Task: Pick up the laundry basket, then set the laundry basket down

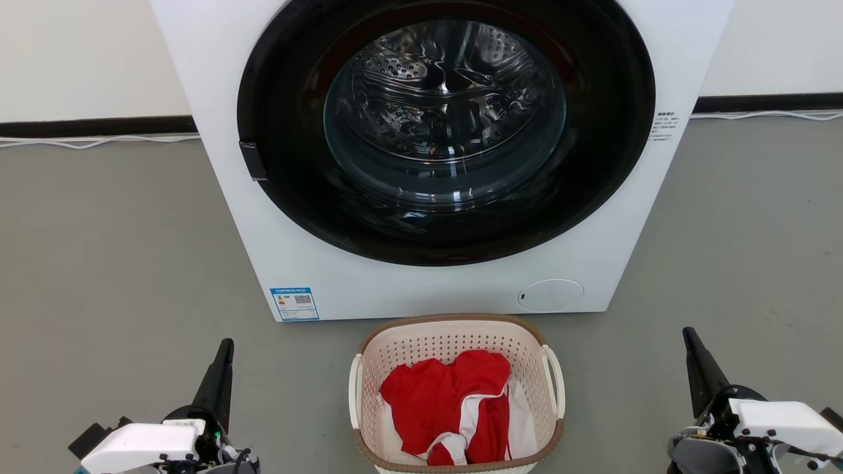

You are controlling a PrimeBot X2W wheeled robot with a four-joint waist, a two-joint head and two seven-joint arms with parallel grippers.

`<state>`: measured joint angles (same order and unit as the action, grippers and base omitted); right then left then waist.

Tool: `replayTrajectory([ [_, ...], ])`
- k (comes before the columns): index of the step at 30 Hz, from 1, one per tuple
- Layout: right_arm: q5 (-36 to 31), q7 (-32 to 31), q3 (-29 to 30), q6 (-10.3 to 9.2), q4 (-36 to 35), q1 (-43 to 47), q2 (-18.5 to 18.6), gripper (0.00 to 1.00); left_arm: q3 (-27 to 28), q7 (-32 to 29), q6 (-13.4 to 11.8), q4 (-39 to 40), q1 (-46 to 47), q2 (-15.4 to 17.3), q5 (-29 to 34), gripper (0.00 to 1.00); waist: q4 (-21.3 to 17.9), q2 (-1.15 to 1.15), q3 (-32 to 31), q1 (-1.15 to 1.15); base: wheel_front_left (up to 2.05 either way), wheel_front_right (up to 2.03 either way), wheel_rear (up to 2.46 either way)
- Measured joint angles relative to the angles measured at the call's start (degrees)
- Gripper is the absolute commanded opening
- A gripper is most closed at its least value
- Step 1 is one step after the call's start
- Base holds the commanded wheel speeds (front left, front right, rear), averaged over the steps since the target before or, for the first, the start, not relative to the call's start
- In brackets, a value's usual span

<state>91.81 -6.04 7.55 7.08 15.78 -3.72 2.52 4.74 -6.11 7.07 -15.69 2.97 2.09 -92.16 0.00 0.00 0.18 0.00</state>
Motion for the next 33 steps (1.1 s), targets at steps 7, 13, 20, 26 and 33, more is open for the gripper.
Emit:
replayTrajectory([
  [7, 0.00, 0.00, 0.00, 0.00, 0.00, 0.00, 0.00, 0.00, 0.00, 0.00, 0.00, 0.00, 0.00, 0.00, 0.00, 0.00, 0.00, 0.00, 0.00, 0.00, 0.00, 0.00, 0.00],
  [13, 0.00, 0.00, 0.00, 0.00, 0.00, 0.00, 0.00, 0.00, 0.00, 0.00, 0.00, 0.00, 0.00, 0.00, 0.00, 0.00, 0.00, 0.00, 0.00, 0.00, 0.00, 0.00, 0.00],
  [20, 0.00, 0.00, 0.00, 0.00, 0.00, 0.00, 0.00, 0.00, 0.00, 0.00, 0.00, 0.00, 0.00, 0.00, 0.00, 0.00, 0.00, 0.00, 0.00, 0.00, 0.00, 0.00, 0.00],
  [26, 0.00, 0.00, 0.00, 0.00, 0.00, 0.00, 0.00, 0.00, 0.00, 0.00, 0.00, 0.00, 0.00, 0.00, 0.00, 0.00, 0.00, 0.00, 0.00, 0.00, 0.00, 0.00, 0.00],
  [33, 0.00, 0.00, 0.00, -0.01, 0.00, 0.00, 0.00, 0.00, 0.00, 0.00, 0.00, 0.00, 0.00, 0.00, 0.00, 0.00, 0.00, 0.00, 0.00, 0.00, 0.00, 0.00, 0.00],
])
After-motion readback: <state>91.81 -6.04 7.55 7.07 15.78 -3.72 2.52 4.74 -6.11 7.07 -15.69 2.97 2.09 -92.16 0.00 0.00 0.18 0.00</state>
